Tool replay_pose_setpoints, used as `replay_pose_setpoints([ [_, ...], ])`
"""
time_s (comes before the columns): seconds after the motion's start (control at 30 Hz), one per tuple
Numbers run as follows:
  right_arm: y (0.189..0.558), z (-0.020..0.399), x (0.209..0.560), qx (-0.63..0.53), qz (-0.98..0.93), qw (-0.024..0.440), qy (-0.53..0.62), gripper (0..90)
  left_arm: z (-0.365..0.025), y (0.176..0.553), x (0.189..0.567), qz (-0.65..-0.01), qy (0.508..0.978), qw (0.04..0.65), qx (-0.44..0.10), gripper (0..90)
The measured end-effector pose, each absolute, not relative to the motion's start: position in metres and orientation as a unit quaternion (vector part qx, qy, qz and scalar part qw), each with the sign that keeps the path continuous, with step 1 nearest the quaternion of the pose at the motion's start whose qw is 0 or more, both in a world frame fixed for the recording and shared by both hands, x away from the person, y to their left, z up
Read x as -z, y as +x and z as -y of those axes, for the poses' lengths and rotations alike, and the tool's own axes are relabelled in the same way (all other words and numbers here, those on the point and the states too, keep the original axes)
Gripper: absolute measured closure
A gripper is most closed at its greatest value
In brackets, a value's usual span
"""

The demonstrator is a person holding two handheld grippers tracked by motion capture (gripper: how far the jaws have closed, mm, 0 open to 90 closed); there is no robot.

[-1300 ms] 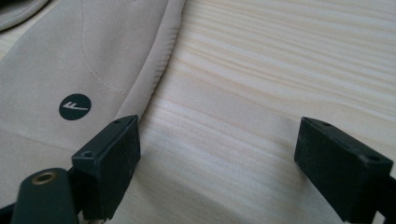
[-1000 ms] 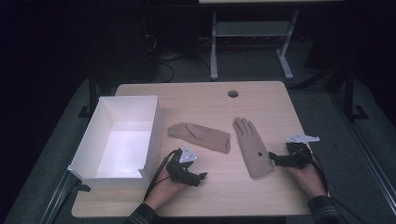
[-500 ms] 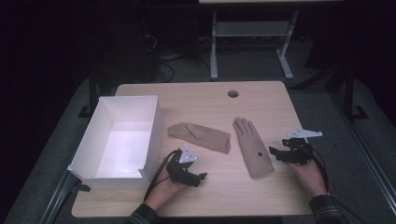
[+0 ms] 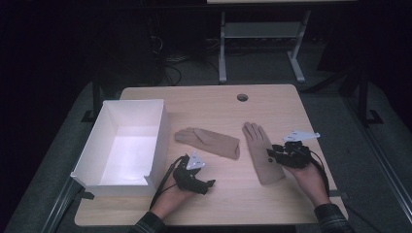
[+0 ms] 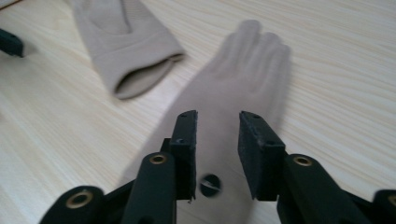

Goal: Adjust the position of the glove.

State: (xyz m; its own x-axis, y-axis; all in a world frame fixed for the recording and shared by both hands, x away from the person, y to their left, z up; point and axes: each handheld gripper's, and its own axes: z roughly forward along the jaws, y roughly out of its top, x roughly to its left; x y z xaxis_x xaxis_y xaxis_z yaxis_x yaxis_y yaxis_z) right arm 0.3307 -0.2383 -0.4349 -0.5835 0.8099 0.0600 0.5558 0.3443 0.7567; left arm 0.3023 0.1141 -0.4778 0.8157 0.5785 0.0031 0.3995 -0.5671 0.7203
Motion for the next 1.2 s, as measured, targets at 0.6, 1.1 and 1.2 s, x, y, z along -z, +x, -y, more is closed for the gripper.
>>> replay_pose_setpoints([
  [0.6,0.349,0.185,0.453,-0.350,-0.832,0.156,0.402,64.3,-0.114,0.302,0.478,-0.281,0.876,0.373,-0.120,13.1],
  [1.1,0.351,0.188,0.461,-0.328,-0.836,0.185,0.400,88.3,-0.114,0.302,0.478,-0.281,0.876,0.373,-0.121,13.2],
  [1.2,0.348,0.196,0.450,-0.350,-0.827,0.180,0.403,88.3,-0.114,0.302,0.478,-0.279,0.877,0.372,-0.122,13.2],
])
